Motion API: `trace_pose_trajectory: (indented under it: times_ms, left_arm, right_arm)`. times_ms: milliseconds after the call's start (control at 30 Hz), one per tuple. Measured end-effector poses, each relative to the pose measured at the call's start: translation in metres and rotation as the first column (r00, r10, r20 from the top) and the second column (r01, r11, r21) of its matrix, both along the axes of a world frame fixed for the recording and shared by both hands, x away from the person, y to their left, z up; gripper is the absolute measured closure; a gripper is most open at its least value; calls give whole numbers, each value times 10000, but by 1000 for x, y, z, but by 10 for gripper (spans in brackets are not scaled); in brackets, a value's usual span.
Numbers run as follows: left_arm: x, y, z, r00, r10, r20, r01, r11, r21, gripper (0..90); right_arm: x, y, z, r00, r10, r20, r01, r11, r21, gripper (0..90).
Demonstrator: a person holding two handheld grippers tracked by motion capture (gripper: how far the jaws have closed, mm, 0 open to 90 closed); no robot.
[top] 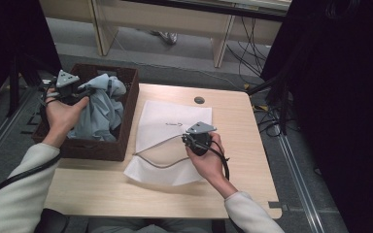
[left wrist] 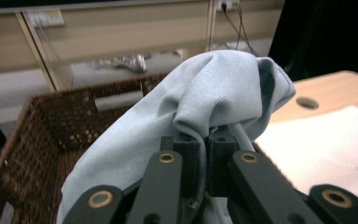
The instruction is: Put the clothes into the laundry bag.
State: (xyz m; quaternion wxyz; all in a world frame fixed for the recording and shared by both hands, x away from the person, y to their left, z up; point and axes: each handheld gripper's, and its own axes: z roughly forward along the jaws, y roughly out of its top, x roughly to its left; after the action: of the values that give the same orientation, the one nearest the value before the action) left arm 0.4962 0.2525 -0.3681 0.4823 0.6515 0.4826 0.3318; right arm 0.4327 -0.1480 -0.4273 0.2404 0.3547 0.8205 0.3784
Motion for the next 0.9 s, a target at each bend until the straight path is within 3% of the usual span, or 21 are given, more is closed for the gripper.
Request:
trace_pose_trajectory:
  times_ms: [67,100,267,300,367,567,800,833,900]
  left_arm:
    - [-1,0,2,9999,20,154,-19,10000,-71,846]
    - [-2,0,4,9994,43,348,-38,9999,-161,846]
    - [-11,-2,12,9942,-49,1071,92,9992,-399,846]
    - [-13,-2,14,9927,-28,1207,90,9987,-506,846]
    - [-14,-1,16,9917,-52,1285,117,9987,-499,846]
    - [-26,-2,30,9806,-116,1956,277,9964,-799,847]
    - [-34,-5,46,9690,-248,2456,516,9933,-1031,847]
    - [-36,-6,49,9658,-253,2581,555,9924,-1101,847]
    - [-39,-7,55,9625,-275,2698,583,9926,-1068,847]
  right_arm:
    - [-1,1,0,9998,-135,-155,136,9999,52,873]
    - [1,0,0,9999,39,118,-38,10000,-92,873]
    - [1,0,0,9999,91,134,-90,9999,-104,873]
    - [-1,1,0,9999,-98,-132,99,9999,57,873]
    - [0,0,0,10000,-71,41,71,10000,6,873]
    - [0,0,1,9999,51,111,-50,10000,-57,873]
    - [1,0,0,9998,153,152,-152,9998,-92,873]
    - [-2,2,1,9997,-157,-191,159,9998,124,873]
    - [-2,1,1,9998,-144,-144,146,9998,114,873]
